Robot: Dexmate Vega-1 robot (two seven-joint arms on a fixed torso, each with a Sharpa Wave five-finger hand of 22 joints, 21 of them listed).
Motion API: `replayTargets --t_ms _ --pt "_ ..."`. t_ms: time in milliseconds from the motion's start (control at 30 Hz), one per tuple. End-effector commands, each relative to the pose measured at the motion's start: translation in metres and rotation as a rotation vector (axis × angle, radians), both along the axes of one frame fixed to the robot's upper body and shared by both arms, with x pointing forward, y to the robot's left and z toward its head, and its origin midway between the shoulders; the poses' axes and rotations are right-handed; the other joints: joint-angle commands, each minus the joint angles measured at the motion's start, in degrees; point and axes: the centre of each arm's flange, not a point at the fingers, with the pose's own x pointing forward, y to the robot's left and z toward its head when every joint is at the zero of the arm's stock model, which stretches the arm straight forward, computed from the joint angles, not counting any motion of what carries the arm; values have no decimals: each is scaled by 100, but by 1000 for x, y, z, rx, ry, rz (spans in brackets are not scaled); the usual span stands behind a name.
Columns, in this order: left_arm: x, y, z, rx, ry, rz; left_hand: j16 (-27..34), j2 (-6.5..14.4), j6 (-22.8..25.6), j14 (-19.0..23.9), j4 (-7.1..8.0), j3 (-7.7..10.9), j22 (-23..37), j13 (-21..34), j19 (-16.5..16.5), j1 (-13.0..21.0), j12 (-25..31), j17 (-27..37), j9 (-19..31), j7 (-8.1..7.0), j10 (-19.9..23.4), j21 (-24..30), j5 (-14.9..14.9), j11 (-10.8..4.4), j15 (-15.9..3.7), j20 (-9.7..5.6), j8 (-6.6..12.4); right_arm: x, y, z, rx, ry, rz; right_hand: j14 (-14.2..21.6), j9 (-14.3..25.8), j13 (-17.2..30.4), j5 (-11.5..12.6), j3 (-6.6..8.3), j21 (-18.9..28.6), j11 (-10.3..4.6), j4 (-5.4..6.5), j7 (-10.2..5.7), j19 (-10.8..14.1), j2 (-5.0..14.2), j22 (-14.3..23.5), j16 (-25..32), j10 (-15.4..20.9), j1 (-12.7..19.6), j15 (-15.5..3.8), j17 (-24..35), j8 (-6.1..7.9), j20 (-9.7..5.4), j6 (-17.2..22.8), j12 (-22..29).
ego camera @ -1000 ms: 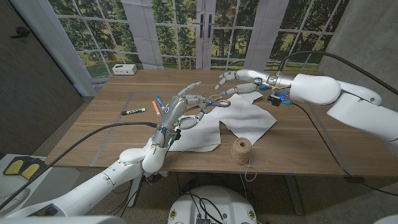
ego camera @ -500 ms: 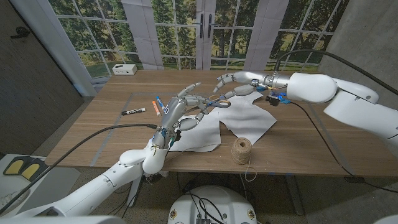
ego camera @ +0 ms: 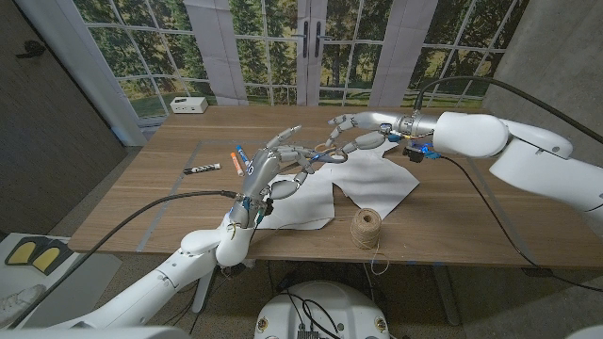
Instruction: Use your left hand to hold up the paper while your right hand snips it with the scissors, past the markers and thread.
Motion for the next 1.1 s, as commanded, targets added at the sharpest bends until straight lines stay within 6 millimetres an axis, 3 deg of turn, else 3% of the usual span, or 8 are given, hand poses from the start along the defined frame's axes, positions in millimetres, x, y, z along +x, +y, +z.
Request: replayTargets --t_ms 33,333,800,1100 --pt "-1 3 -2 -18 -7 14 1 59 18 -18 20 -13 15 1031 26 7 10 -2 32 -24 900 2 15 -157 -445 -820 -18 -1 4 -2 -59 -3 -27 -343 17 -3 -18 35 33 -101 -6 18 -17 -14 24 3 -17 98 -37 6 18 -50 19 3" --pt "-1 2 -2 -6 -13 22 2 62 22 -19 24 -19 15 1039 20 7 10 -2 95 -27 909 1 12 -156 -445 -820 15 -3 10 -1 -132 -3 -54 -462 30 1 -34 37 24 -126 20 88 -68 -76 23 -4 -187 154 -29 5 -146 -87 -359 -50" --pt "-4 -1 -3 12 -47 39 -1 58 27 -32 25 -25 14 1040 15 11 -3 -4 97 -29 909 1 15 -156 -445 -819 10 -9 24 6 -202 -25 -53 -505 39 4 -49 34 24 -213 37 -39 -90 -82 20 10 -188 200 -104 3 -144 -134 -331 -32" --pt "-5 -1 -3 12 -48 39 2 59 28 -29 25 -27 15 1047 14 16 -6 -2 119 -45 910 2 19 -156 -444 -819 21 -9 38 8 -288 -16 -80 -526 44 5 -58 41 36 -222 39 20 -69 -80 19 15 -212 254 -115 2 -196 -170 -446 -31"
